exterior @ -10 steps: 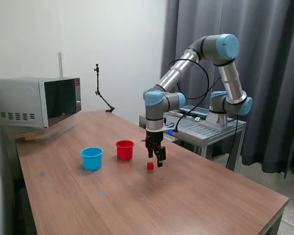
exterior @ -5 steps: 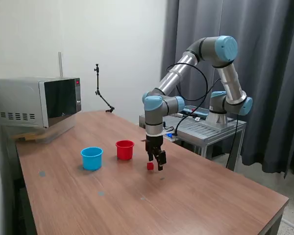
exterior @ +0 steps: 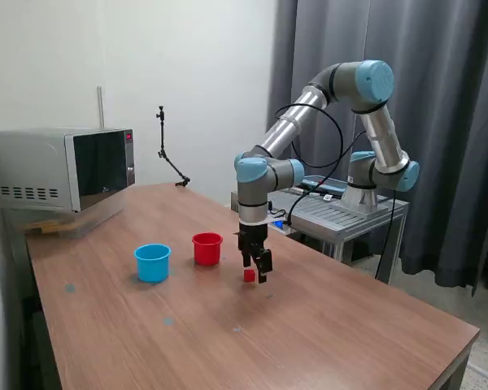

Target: Place red objects in the red bin, and blue objects in the blue bin.

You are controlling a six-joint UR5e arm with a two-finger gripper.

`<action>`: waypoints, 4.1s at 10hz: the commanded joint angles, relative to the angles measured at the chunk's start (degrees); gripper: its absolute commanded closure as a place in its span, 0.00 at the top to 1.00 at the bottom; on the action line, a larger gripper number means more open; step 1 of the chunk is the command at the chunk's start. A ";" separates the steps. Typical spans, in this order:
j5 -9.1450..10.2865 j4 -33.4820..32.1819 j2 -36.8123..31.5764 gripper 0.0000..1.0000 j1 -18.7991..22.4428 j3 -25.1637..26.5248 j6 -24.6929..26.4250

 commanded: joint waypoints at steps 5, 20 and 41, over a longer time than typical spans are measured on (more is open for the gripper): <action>-0.76 -0.06 0.17 1.00 -0.32 -0.37 -0.06; -0.85 0.02 0.09 1.00 -0.14 -0.20 3.54; -1.20 -0.06 0.09 0.00 0.30 -0.63 3.54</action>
